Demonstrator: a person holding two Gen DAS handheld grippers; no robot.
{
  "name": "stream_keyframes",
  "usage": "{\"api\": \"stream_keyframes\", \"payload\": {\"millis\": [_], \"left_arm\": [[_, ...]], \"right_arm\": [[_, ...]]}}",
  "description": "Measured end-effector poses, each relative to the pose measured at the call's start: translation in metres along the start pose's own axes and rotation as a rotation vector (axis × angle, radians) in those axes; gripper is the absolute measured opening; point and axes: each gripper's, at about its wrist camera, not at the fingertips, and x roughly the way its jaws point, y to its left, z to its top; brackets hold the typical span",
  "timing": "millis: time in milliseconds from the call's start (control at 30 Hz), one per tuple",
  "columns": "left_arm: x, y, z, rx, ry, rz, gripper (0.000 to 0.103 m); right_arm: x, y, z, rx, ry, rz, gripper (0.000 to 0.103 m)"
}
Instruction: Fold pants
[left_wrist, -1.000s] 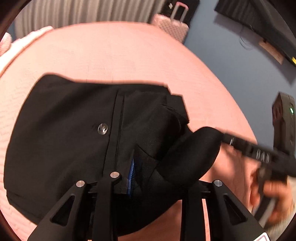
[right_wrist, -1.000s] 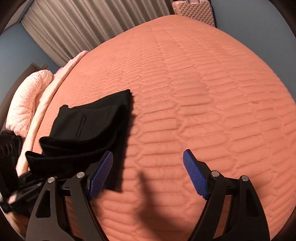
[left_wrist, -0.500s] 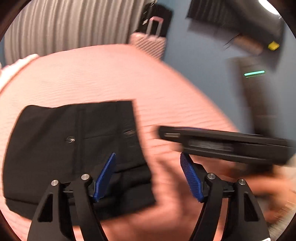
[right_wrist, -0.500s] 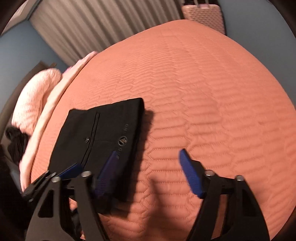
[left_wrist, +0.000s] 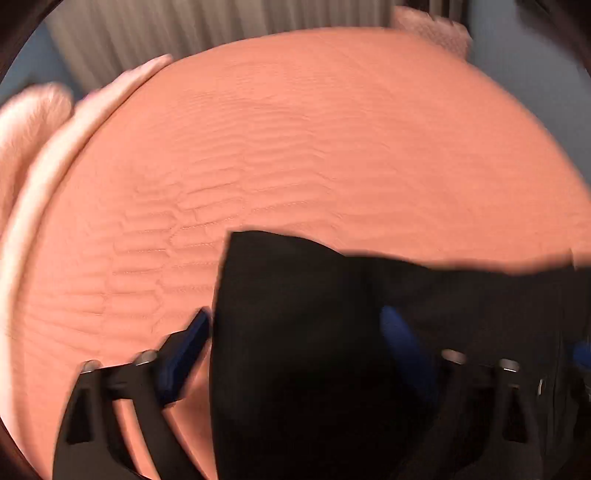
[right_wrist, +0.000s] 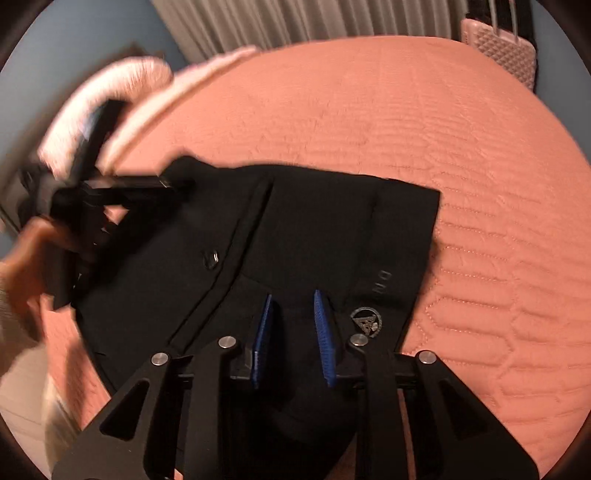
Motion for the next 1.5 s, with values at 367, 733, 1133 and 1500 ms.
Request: {"api": "stream_keyframes", "payload": {"millis": [367, 733, 1133, 1500], "left_arm": [[-0.059, 0.056, 0.037, -0.119, -0.145, 0.106, 0.086], [-0.054, 0.025, -0.137, -0.172, 0.036, -0.279, 0.092], [-0.080, -0.005, -0.146, -0.128, 0.089, -0.298, 0.022], [-0.092, -0.028, -0.159, -0.130, 0.009, -0.108, 0.052]], "right_arm": [[-0.011, -0.025, 0.006, 0.141, -0.003, 0.015, 0.015], [-0.038, -0.043, -0.063, 0.330, 0.029, 0.172, 0.060], [-0.046, -0.009, -0.041, 0.151, 0.061, 0.072, 0.026], [-0.052, -0.049, -0.076, 0.227, 0.103, 0.121, 0.054]]}}
